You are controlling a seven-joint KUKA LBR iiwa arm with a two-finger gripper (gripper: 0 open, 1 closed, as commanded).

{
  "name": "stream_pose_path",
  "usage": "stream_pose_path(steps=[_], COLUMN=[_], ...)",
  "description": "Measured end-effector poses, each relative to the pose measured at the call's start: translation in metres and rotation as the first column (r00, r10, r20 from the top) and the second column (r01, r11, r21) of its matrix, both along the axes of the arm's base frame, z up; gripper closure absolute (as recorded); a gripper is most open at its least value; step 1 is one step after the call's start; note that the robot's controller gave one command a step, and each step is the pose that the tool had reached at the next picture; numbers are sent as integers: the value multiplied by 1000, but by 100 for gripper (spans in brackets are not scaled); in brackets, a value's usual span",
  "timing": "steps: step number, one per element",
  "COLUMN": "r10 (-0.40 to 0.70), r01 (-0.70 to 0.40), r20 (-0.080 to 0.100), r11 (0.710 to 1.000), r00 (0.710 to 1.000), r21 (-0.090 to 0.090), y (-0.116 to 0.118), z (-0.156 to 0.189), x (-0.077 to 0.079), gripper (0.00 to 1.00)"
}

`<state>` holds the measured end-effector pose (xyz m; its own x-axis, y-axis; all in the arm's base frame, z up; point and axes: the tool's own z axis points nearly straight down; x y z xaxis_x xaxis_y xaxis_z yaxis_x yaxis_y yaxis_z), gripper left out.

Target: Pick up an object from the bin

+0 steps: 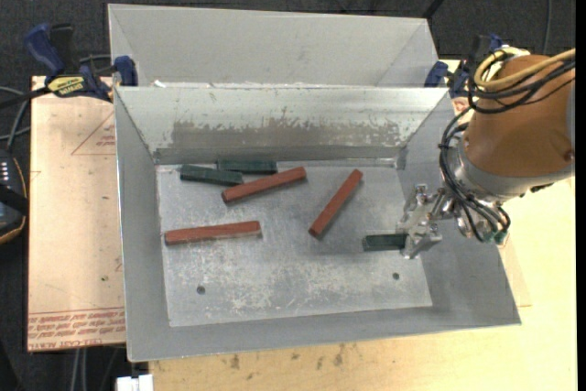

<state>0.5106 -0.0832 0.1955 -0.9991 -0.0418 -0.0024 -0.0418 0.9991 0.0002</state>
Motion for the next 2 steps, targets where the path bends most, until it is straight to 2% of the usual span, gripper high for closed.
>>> stream_pose_path(steps=[1,2], r10=[0,104], r01=[0,-104], r20=[0,-4], r11=[1000,995], r00=[1000,995], r21=[0,1], y=[0,-9], z=[0,34], x=[0,-4], gripper=[100,100])
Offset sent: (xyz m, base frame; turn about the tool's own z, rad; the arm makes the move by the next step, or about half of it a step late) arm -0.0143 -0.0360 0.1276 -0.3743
